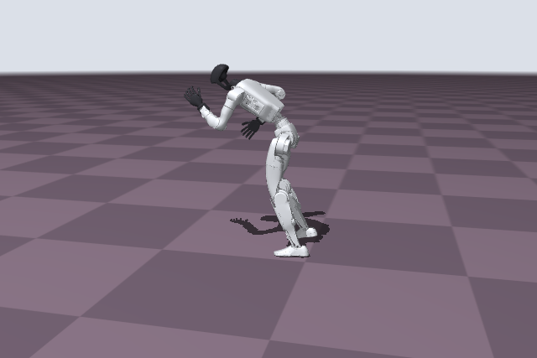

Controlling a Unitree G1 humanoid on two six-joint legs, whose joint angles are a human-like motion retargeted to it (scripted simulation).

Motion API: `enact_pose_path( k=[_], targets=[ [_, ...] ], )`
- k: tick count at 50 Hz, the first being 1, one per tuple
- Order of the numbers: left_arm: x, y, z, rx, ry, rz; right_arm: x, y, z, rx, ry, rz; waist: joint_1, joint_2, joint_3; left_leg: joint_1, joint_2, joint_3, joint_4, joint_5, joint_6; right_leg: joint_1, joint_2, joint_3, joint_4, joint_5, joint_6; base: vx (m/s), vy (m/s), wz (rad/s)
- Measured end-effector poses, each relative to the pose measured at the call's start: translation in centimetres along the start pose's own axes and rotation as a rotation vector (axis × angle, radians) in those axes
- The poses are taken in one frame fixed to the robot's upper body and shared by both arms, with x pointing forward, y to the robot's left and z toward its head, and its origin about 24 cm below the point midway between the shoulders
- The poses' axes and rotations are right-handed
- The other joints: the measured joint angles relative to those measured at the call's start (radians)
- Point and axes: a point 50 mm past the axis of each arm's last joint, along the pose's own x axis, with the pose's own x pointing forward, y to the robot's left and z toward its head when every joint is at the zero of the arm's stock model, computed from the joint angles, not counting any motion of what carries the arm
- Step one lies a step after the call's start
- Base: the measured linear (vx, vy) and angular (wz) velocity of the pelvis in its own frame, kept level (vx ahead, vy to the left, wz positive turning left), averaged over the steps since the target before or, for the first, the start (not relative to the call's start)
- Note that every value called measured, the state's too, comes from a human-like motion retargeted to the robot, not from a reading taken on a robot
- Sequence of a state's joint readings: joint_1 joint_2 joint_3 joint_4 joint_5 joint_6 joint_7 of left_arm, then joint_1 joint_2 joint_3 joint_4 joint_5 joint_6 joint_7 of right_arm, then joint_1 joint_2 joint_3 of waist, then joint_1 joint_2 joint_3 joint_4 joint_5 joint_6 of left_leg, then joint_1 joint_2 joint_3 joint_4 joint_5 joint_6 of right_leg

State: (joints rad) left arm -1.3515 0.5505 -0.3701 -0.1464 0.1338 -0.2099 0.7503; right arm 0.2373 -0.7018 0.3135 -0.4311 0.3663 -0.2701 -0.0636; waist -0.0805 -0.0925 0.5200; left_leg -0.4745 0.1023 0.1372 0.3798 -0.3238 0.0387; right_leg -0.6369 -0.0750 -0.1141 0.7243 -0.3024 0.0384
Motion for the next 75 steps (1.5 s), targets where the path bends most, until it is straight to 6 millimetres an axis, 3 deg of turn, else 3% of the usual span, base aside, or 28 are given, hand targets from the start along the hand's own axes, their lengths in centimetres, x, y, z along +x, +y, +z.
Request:
enact_pose_path(
  k=[4, 7, 9, 11, 14, 15, 17, 19, 22, 25, 27, 32, 35, 38, 40, 41, 44, 46, 49, 52, 55, 58, 60, 62, 65, 68, 71, 75],
  targets=[
    [0.7, -1.0, 2.2, -0.151, -0.036, -0.023, -1.0, -0.3, -1.5, 0.083, 0.105, -0.019, -0.095, 0.011, 0.000, 0.152, -0.008, -0.042, -0.022, 0.026, -0.056, -0.023, -0.058, -0.035, -0.486, -0.030, 0.055, 1.16, -0.30, 0.69],
    [-2.4, -0.8, 2.8, -0.252, 0.039, 0.003, 0.2, -0.1, -1.3, 0.085, 0.052, -0.023, -0.126, 0.041, 0.000, 0.224, -0.010, -0.095, 0.096, -0.015, -0.058, -0.025, -0.143, -0.146, -0.571, -0.007, 0.077, 1.21, -0.39, 0.48],
    [-5.7, -0.5, 2.4, -0.241, 0.149, -0.002, 2.2, 0.3, -0.6, 0.090, -0.040, -0.039, -0.108, 0.077, 0.000, 0.211, 0.010, -0.121, 0.278, -0.039, -0.035, -0.037, -0.182, -0.222, -0.415, 0.041, 0.039, 1.19, -0.41, -0.10],
    [-10.9, -0.2, 0.7, -0.176, 0.386, -0.059, 5.0, 0.7, 0.6, 0.090, -0.150, -0.062, -0.068, 0.124, 0.000, 0.171, 0.054, -0.136, 0.503, -0.009, -0.016, -0.062, -0.177, -0.230, -0.179, -0.037, -0.026, 1.18, -0.40, -0.74],
    [-24.6, 2.2, -0.5, -0.156, 1.032, -0.133, 10.4, 1.2, 5.7, 0.049, -0.420, -0.096, -0.001, 0.176, 0.000, 0.133, 0.101, -0.155, 0.759, 0.150, 0.030, 0.011, -0.102, -0.215, -0.018, -0.176, -0.104, 1.16, -0.31, -1.34],
    [-29.5, 4.1, 0.9, -0.164, 1.267, -0.115, 11.7, 1.4, 8.7, 0.032, -0.557, -0.114, 0.022, 0.178, 0.000, 0.118, 0.102, -0.155, 0.824, 0.205, 0.037, 0.039, -0.084, -0.203, 0.019, -0.209, -0.111, 1.19, -0.18, -1.48],
    [-35.9, 9.7, 5.9, -0.065, 1.600, -0.071, 11.9, 1.5, 15.4, 0.104, -0.875, -0.163, 0.078, 0.152, -0.009, 0.102, 0.057, -0.145, 0.858, 0.197, 0.059, 0.130, -0.059, -0.158, -0.003, -0.216, -0.101, 1.21, -0.09, -1.47],
    [-38.2, 15.5, 11.1, 0.094, 1.798, -0.103, 10.3, 1.4, 20.4, 0.257, -1.142, -0.175, 0.145, 0.118, -0.025, 0.092, 0.023, -0.084, 0.814, 0.081, 0.108, 0.220, -0.059, -0.108, -0.057, -0.163, -0.073, 1.21, 0.01, -1.36],
    [-36.9, 22.0, 16.0, 0.240, 1.957, -0.252, 7.1, 1.4, 23.4, 0.427, -1.381, -0.163, 0.255, 0.054, -0.062, 0.077, 0.002, 0.065, 0.630, -0.060, 0.184, 0.343, -0.090, -0.046, -0.179, -0.012, -0.010, 1.23, 0.10, -0.94],
    [-34.2, 25.2, 16.9, 0.257, 2.018, -0.408, 4.8, 1.3, 23.3, 0.395, -1.437, -0.147, 0.340, -0.006, -0.121, 0.050, -0.069, 0.138, 0.318, -0.055, 0.180, 0.465, -0.131, -0.004, -0.345, 0.165, 0.050, 1.25, 0.19, -0.38],
    [-33.1, 25.7, 16.3, 0.225, 2.017, -0.435, 4.2, 1.6, 22.5, 0.411, -1.397, -0.089, 0.378, -0.033, -0.156, 0.043, -0.106, 0.134, 0.067, -0.018, 0.150, 0.545, -0.140, 0.015, -0.430, 0.260, 0.075, 1.24, 0.24, -0.24],
    [-33.1, 24.1, 12.7, 0.105, 1.897, -0.432, 3.6, 3.2, 19.0, 0.493, -1.174, 0.080, 0.450, -0.044, -0.146, 0.042, -0.067, 0.237, -0.298, 0.037, 0.039, 0.746, -0.112, 0.112, -0.469, 0.356, 0.119, 1.22, 0.27, -0.28],
    [-35.3, 21.5, 8.7, 0.104, 1.793, -0.434, 5.1, 4.4, 15.9, 0.518, -0.935, 0.159, 0.429, -0.061, -0.063, 0.016, -0.062, 0.262, -0.059, -0.035, 0.135, 0.811, -0.119, 0.204, -0.314, 0.360, 0.108, 1.15, 0.27, 0.39],
    [-35.0, 17.4, 3.0, 0.203, 1.575, -0.460, 7.4, 5.0, 8.5, 0.497, -0.556, 0.023, 0.377, -0.105, -0.012, -0.031, -0.049, 0.217, 0.327, -0.258, 0.202, 0.694, -0.098, 0.257, 0.079, 0.243, 0.067, 1.10, 0.23, 0.56],
    [-31.2, 13.1, -1.4, 0.208, 1.320, -0.473, 6.9, 4.1, 3.3, 0.324, -0.323, -0.104, 0.341, -0.136, -0.013, -0.021, -0.056, 0.218, 0.419, -0.329, 0.182, 0.521, -0.117, 0.229, 0.357, 0.127, 0.043, 1.02, 0.19, 0.61],
    [-28.2, 10.5, -3.3, 0.188, 1.166, -0.461, 5.7, 3.3, 1.8, 0.262, -0.257, -0.125, 0.309, -0.127, -0.012, 0.019, -0.063, 0.205, 0.390, -0.327, 0.156, 0.479, -0.120, 0.193, 0.387, 0.057, -0.012, 0.98, 0.20, 0.97],
    [-17.9, 2.4, -5.2, 0.053, 0.747, -0.298, 1.1, 0.5, 0.4, 0.236, -0.134, -0.143, 0.157, -0.053, -0.019, 0.133, -0.085, 0.111, 0.276, -0.279, 0.082, 0.358, -0.112, 0.050, 0.372, -0.052, -0.072, 0.97, 0.16, 1.72],
    [-11.7, -1.4, -3.8, -0.046, 0.531, -0.172, -1.2, -0.7, 0.8, 0.221, -0.086, -0.136, 0.029, 0.005, -0.032, 0.187, -0.072, 0.036, 0.235, -0.228, 0.015, 0.286, -0.096, -0.049, 0.268, -0.057, -0.037, 1.06, 0.01, 1.96],
    [-5.3, -4.8, -1.2, -0.149, 0.320, -0.106, -3.0, -2.1, 1.2, 0.085, 0.011, -0.089, -0.136, 0.058, -0.066, 0.284, -0.054, -0.044, 0.121, -0.126, -0.075, 0.205, -0.068, -0.131, -0.052, -0.017, 0.018, 1.09, -0.11, 1.53],
    [-0.8, -7.1, 1.2, -0.239, 0.187, -0.126, -3.9, -3.3, 1.0, -0.021, 0.113, -0.048, -0.266, 0.075, -0.074, 0.406, -0.063, -0.112, 0.012, -0.030, -0.115, 0.172, -0.079, -0.161, -0.429, 0.004, 0.064, 1.12, -0.22, 1.29],
    [1.8, -8.4, 4.0, -0.330, 0.046, -0.143, -4.5, -3.7, 0.1, -0.023, 0.156, -0.073, -0.320, 0.089, -0.047, 0.514, -0.052, -0.172, 0.013, -0.003, -0.118, 0.147, -0.109, -0.204, -0.584, -0.036, 0.103, 1.15, -0.34, 0.70],
    [0.8, -8.0, 5.3, -0.356, 0.003, -0.091, -3.9, -3.1, -1.8, 0.070, 0.147, -0.176, -0.268, 0.109, -0.031, 0.518, -0.040, -0.174, 0.225, -0.003, -0.073, 0.125, -0.147, -0.259, -0.402, 0.027, 0.059, 1.15, -0.39, -0.24],
    [-2.7, -7.0, 4.0, -0.306, 0.111, -0.054, -2.0, -2.3, -3.2, 0.116, 0.113, -0.242, -0.216, 0.129, -0.025, 0.470, -0.009, -0.132, 0.449, 0.036, -0.045, 0.098, -0.148, -0.243, -0.189, -0.029, 0.009, 1.15, -0.38, -0.67],
    [-8.9, -5.0, 1.8, -0.283, 0.360, -0.044, 1.8, -1.8, -2.5, 0.099, -0.009, -0.277, -0.170, 0.142, -0.022, 0.396, 0.056, -0.047, 0.685, 0.030, 0.001, 0.089, -0.143, -0.224, -0.012, -0.136, -0.028, 1.13, -0.33, -0.74],
    [-20.1, 0.3, 0.9, -0.283, 0.821, -0.109, 8.2, -0.7, 3.5, 0.155, -0.357, -0.277, -0.096, 0.127, -0.028, 0.261, 0.120, 0.040, 0.947, -0.080, 0.104, 0.150, -0.125, -0.206, 0.084, -0.232, -0.065, 1.09, -0.27, -0.77],
    [-28.1, 8.0, 4.2, -0.148, 1.190, -0.291, 10.9, 0.9, 11.7, 0.337, -0.749, -0.242, 0.039, 0.055, -0.056, 0.118, 0.050, 0.048, 0.972, -0.133, 0.153, 0.263, -0.090, -0.158, 0.020, -0.209, -0.076, 1.04, -0.18, -1.08],
    [-31.4, 14.1, 8.2, -0.062, 1.482, -0.430, 10.6, 2.0, 17.4, 0.465, -1.010, -0.181, 0.191, -0.016, -0.075, 0.029, -0.052, 0.055, 0.759, -0.143, 0.189, 0.421, -0.076, -0.105, -0.147, -0.092, -0.050, 1.06, -0.05, -0.94],
    [-31.0, 19.3, 11.0, 0.006, 1.690, -0.512, 8.7, 2.4, 19.9, 0.571, -1.144, -0.064, 0.356, -0.085, -0.120, 0.000, -0.110, 0.137, 0.225, -0.049, 0.169, 0.583, -0.073, 0.004, -0.305, 0.115, 0.065, 1.19, 0.09, -0.40]
  ],
)
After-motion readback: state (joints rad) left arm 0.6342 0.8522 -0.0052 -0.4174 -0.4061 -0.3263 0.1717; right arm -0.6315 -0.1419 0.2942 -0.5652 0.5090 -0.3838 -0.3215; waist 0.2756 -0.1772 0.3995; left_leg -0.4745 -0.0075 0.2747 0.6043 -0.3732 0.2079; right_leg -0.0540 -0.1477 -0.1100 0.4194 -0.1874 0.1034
